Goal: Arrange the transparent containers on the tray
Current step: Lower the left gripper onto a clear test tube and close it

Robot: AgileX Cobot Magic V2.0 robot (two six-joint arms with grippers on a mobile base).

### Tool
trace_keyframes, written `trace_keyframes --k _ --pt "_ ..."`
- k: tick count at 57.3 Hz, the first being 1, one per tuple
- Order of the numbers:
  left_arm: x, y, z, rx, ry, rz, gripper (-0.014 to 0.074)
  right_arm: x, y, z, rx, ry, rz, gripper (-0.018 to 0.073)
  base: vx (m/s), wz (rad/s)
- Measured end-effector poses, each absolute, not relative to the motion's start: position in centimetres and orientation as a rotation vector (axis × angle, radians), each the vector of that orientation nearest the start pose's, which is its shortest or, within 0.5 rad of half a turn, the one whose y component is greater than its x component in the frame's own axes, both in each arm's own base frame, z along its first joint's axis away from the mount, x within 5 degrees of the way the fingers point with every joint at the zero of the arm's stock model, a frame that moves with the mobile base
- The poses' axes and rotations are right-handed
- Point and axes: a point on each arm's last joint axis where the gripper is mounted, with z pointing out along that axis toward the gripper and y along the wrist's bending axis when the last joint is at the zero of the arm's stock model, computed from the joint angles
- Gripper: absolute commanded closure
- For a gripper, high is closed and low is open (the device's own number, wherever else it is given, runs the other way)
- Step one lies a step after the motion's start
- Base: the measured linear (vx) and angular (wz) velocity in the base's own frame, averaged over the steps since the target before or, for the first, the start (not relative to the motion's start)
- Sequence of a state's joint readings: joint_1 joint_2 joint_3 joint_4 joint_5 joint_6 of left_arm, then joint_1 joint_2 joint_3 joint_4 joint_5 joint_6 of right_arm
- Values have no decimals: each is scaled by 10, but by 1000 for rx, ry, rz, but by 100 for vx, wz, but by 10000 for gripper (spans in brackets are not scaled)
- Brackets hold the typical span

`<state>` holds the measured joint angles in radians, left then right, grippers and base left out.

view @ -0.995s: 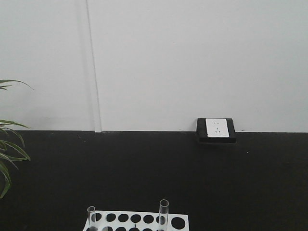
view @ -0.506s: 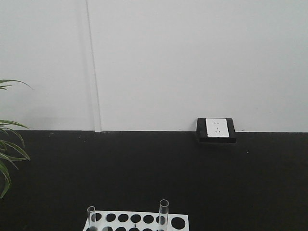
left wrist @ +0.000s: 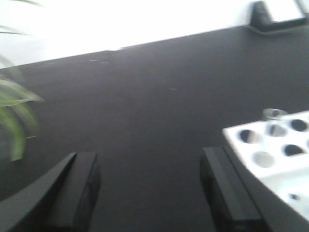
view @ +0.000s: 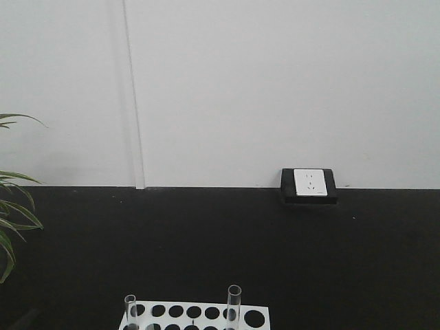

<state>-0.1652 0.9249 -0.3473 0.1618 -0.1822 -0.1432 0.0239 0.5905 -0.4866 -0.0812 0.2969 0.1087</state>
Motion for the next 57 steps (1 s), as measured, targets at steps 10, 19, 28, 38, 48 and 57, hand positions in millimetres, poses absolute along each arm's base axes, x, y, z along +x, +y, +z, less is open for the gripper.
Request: trace_keyframes --k 10,19,28,38,48,57 --pt "188 -61 230 330 1879 -256 31 124 1 302 24 1886 16 22 0 0" --pt "198 -79 209 406 1918 -328 31 124 1 301 25 1891 15 22 0 0" --pt "209 -87 192 416 1931 -373 31 124 1 301 25 1891 15 22 0 0" --pt "220 -94 181 397 1871 -438 31 124 1 301 25 1892 15 22 0 0" --pt "229 -95 172 331 1834 -448 31 124 1 300 26 1906 14 22 0 0" --pt "238 -98 175 322 1790 -454 31 123 0 298 28 1926 13 22 0 0"
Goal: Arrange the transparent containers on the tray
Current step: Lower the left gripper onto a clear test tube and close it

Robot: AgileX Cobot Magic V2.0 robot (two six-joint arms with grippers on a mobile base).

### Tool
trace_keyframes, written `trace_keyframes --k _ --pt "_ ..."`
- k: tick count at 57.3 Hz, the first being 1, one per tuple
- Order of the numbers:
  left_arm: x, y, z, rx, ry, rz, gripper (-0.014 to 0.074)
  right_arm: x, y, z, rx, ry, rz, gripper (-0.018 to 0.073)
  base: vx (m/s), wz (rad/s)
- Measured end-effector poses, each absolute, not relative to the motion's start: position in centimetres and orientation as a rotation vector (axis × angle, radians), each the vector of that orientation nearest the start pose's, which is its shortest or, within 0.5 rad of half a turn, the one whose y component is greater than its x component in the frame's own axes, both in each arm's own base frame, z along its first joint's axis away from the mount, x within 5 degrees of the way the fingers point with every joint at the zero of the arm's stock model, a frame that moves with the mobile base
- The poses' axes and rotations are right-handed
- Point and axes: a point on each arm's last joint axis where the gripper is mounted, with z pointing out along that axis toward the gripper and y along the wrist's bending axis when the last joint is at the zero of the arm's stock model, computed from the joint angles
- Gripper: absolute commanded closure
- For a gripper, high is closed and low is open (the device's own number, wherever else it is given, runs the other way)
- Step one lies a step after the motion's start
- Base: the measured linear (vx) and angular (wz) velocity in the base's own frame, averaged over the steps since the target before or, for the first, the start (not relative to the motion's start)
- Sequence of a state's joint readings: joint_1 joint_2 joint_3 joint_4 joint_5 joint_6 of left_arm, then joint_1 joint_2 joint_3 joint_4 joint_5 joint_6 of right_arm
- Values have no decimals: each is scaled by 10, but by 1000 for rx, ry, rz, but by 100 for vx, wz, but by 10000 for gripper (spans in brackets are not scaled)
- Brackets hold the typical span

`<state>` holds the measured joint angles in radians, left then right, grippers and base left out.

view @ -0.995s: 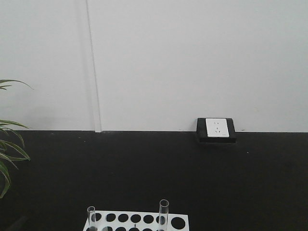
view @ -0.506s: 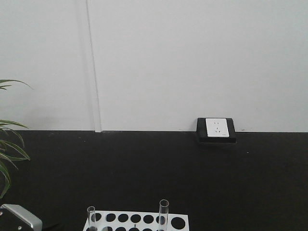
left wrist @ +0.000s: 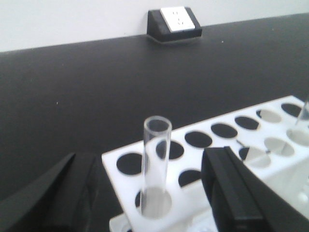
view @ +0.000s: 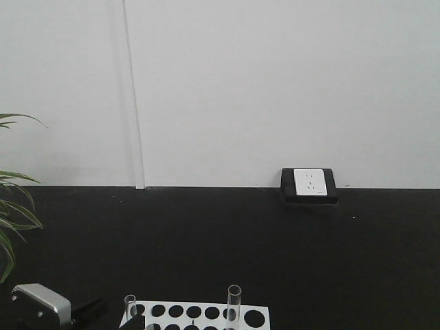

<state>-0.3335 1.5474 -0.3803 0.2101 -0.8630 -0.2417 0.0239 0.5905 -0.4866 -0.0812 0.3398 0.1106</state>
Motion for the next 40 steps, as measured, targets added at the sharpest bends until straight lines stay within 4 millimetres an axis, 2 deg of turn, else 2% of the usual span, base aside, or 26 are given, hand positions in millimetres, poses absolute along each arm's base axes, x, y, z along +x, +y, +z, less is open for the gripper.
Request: trace_keyframes --k 25,40 --pt "258 -105 155 325 1838 -456 31 123 0 297 29 1943 11 22 0 0" --pt "272 -110 154 321 1803 -468 40 123 0 297 29 1943 11 22 0 0"
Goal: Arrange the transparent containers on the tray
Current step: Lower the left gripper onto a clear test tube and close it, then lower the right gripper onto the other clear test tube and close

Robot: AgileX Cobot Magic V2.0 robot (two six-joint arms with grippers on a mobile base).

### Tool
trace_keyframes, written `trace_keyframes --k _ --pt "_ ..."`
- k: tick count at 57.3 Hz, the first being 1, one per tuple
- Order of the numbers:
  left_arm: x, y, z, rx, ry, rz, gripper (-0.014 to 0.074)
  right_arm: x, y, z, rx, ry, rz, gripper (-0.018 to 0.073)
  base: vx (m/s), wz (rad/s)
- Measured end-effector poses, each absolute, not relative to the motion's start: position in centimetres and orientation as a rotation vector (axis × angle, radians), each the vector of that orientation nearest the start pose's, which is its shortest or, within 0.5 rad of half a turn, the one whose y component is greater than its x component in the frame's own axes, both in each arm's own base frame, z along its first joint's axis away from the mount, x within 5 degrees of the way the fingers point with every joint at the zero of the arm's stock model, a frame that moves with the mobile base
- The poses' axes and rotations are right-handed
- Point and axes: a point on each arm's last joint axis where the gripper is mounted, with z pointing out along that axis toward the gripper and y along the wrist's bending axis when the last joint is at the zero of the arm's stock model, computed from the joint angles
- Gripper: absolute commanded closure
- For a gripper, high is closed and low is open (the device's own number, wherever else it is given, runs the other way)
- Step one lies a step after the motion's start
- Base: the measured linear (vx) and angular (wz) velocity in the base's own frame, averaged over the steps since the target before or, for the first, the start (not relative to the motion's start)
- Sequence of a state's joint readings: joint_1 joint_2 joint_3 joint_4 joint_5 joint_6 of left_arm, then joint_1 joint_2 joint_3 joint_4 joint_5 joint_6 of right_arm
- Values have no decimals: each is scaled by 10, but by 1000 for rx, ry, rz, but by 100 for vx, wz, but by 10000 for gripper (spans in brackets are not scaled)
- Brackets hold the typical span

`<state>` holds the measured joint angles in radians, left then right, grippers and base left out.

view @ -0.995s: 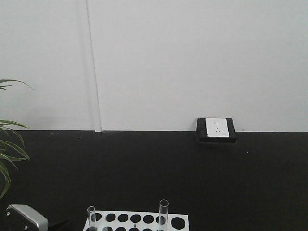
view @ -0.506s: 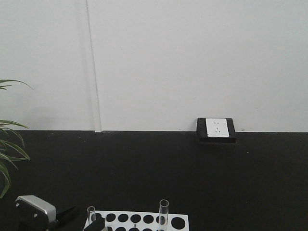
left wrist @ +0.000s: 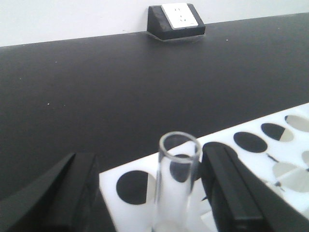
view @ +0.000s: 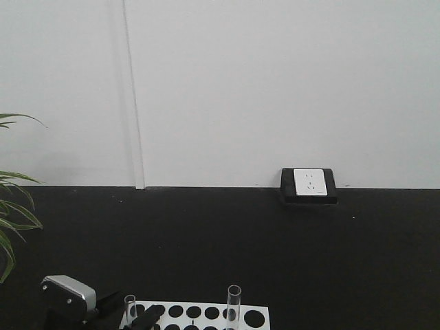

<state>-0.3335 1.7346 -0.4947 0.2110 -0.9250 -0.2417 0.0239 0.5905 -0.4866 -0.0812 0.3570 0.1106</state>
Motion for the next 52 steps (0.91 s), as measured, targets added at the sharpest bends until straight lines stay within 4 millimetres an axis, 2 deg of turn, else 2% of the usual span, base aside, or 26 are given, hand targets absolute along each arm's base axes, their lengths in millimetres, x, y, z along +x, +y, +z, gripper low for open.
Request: trace_keyframes --k 12,37,52 --pt "272 -111 151 323 1812 -469 105 123 0 297 29 1943 11 22 0 0" --pt "272 -111 151 326 1808 -471 422 123 0 297 29 1944 11 22 0 0" --pt "272 -111 152 325 1801 -472 509 123 0 297 29 1944 11 22 0 0"
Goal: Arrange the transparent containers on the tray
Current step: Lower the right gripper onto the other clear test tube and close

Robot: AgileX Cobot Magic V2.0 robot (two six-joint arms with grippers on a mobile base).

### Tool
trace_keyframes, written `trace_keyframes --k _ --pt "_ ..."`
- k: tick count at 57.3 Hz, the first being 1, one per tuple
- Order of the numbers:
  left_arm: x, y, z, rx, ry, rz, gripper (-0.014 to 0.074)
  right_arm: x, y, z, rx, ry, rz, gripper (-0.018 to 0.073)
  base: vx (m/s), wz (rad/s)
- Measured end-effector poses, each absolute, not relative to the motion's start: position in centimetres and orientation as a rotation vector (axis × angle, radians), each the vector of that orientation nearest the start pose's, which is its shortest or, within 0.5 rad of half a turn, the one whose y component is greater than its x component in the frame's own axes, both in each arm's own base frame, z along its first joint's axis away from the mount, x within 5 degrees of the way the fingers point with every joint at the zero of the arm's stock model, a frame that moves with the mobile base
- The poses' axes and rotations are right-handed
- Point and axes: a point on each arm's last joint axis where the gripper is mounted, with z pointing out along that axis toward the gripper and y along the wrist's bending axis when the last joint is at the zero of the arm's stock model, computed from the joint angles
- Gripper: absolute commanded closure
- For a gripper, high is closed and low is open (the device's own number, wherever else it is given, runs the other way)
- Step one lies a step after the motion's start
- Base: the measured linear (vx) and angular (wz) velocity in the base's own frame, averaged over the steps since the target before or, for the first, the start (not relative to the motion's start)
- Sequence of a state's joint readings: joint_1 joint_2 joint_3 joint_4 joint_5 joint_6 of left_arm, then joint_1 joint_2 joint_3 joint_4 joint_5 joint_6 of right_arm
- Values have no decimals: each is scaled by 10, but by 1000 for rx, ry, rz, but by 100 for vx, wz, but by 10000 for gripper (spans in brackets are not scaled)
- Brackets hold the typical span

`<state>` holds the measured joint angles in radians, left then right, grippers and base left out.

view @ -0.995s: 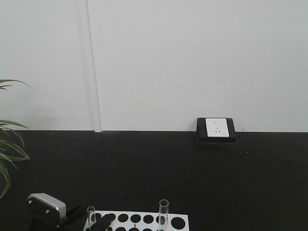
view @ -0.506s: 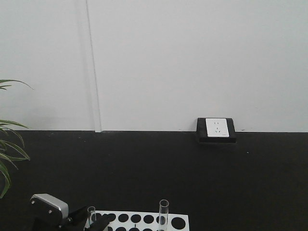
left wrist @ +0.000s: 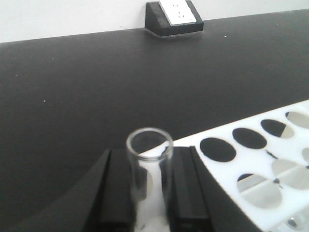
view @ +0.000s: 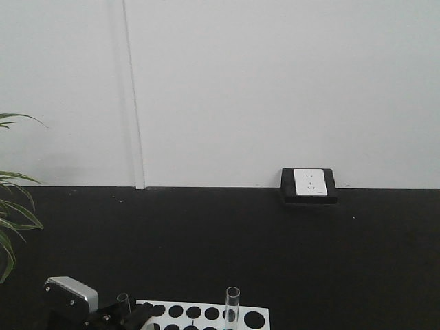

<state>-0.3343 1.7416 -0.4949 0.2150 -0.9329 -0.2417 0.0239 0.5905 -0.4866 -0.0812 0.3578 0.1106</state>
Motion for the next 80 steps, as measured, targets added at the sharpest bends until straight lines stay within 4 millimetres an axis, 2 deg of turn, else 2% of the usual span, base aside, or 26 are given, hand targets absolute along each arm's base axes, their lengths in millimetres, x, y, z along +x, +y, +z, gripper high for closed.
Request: trace_keyframes --k 8,35,47,58,67,73,80 --pt "271 -110 164 324 1763 -473 519 123 0 297 29 1944 11 22 0 0" --pt "247 -100 235 326 1630 -430 517 123 0 298 30 1934 14 22 0 0" --pt "232 -93 257 324 1624 -399 517 127 8 304 60 1861 143 22 0 0" --pt "225 -89 262 325 1654 -377 517 140 41 293 -235 1918 250 22 0 0" --pt "225 -88 261 326 1667 -373 517 158 86 281 -515 1856 313 22 0 0" --pt "225 -88 261 326 1667 -373 517 168 112 270 -610 1802 338 22 0 0" --pt "225 -88 261 326 1667 -373 517 183 134 252 -627 1791 343 22 0 0"
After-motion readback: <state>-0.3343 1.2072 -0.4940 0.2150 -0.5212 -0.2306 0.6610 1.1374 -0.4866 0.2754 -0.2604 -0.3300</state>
